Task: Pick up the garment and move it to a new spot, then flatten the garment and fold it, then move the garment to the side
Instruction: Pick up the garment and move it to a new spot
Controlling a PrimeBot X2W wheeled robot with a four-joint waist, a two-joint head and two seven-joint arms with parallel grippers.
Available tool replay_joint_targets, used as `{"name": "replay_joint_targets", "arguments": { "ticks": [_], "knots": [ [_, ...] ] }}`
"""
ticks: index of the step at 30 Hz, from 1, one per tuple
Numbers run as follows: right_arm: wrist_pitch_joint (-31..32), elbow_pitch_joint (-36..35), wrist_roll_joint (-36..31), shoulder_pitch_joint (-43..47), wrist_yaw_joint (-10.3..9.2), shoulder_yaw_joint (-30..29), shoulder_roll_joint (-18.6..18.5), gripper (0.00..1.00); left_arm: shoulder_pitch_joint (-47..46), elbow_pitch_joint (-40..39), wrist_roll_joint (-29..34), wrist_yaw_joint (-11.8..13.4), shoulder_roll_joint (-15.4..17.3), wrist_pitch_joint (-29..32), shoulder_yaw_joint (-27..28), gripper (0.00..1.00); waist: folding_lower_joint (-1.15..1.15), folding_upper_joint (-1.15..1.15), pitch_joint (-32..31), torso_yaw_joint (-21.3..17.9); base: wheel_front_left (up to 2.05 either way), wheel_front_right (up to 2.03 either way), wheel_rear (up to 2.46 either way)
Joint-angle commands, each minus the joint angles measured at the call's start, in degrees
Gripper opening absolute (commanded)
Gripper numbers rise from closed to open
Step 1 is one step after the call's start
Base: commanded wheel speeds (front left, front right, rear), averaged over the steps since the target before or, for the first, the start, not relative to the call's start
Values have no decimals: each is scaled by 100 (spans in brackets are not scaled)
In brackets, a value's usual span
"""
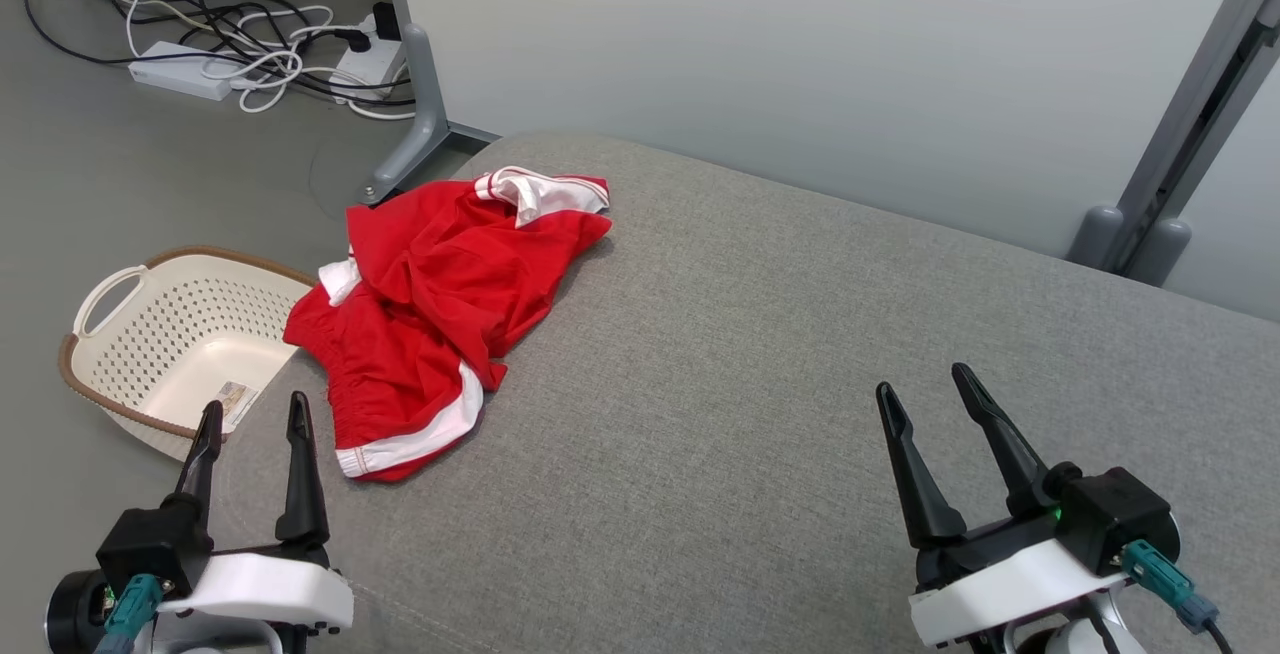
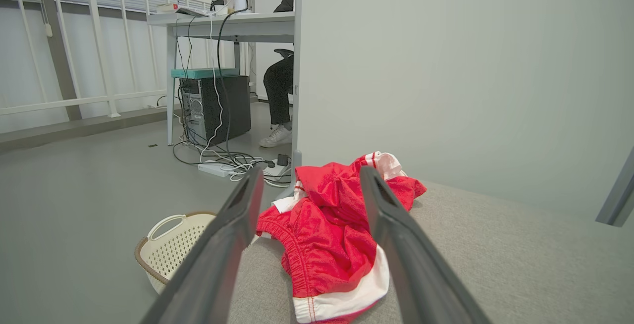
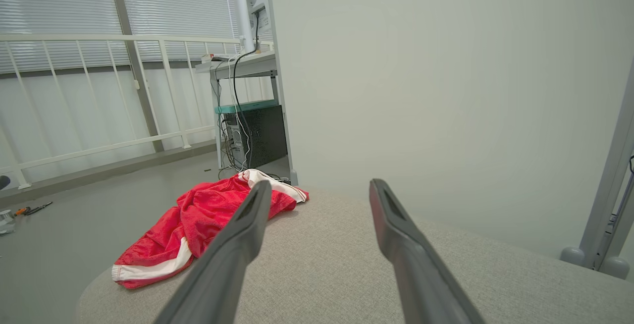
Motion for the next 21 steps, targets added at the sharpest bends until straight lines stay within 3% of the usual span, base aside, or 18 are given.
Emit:
{"name": "replay_joint_targets", "arguments": {
  "ticks": [1, 7, 14, 21],
  "knots": [
    [-30, 0, 29, -22, 3, 4, -39, 100, -103, -5, -39, -49, 28, -4, 29, 100, 0, 0, 14, -24, 0, 0, 0],
    [-30, 8, -37, -150, 2, 39, -40, 100, -622, 199, -231, -349, 246, 194, -13, 100, 0, 0, 171, -228, 0, 0, 0],
    [-30, -34, -141, -380, 2, 75, -39, 100, -1755, 743, -758, -594, 853, 1093, -20, 100, 0, 0, 537, -686, 0, 0, 0],
    [-30, -76, -255, -666, 2, 142, -41, 100, -2866, 2051, -1408, -644, 1464, 2235, -78, 100, 0, 0, 950, -1256, 0, 0, 0]
  ]
}}
